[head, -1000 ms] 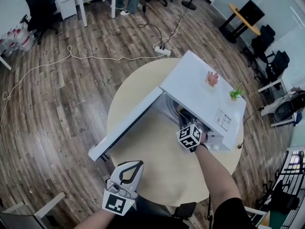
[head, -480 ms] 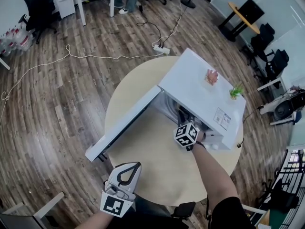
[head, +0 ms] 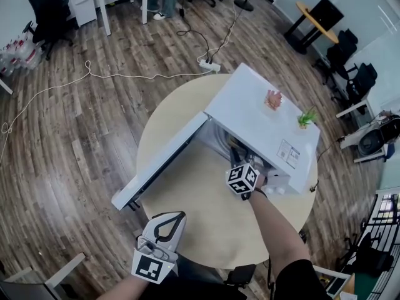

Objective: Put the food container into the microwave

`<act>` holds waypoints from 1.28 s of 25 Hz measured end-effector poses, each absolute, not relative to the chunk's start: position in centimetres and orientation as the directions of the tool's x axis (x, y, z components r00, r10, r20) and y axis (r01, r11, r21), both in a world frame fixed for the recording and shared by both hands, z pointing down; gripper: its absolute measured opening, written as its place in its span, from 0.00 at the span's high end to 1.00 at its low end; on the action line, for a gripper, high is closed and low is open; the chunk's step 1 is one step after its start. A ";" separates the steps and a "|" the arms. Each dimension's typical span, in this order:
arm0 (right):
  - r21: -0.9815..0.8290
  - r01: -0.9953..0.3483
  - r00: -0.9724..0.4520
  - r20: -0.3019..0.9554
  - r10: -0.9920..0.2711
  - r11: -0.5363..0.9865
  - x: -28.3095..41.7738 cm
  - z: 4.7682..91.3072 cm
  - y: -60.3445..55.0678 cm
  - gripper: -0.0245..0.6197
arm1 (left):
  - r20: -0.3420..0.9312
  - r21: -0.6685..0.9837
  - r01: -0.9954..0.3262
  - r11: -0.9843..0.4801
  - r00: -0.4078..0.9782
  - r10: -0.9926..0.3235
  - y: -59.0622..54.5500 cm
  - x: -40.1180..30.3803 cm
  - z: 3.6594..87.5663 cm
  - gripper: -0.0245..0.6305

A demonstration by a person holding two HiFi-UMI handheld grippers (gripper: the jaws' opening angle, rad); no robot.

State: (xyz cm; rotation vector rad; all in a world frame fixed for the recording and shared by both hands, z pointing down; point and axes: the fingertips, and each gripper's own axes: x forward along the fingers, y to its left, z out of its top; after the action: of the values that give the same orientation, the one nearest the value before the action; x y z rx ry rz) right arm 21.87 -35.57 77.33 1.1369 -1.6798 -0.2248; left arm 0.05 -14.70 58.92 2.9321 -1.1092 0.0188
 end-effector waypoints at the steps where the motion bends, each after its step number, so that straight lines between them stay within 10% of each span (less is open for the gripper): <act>1: 0.629 -0.573 -0.004 0.639 -0.769 0.525 21.8 77.1 -35.2 0.76 | 0.012 0.003 -0.661 -0.750 0.750 -0.661 -14.7 0.1 58.9 0.97; 32: 0.264 -0.584 -0.339 0.780 -0.526 0.768 15.9 63.5 -5.3 0.93 | -0.066 -0.004 -0.517 -0.856 0.854 -0.515 -16.7 8.5 46.7 0.97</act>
State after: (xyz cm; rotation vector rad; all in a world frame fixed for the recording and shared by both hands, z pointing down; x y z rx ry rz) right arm 15.86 -5.26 63.54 0.8336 -2.0084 0.0771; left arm 8.47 -16.67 46.67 3.0457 -0.8479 -0.0996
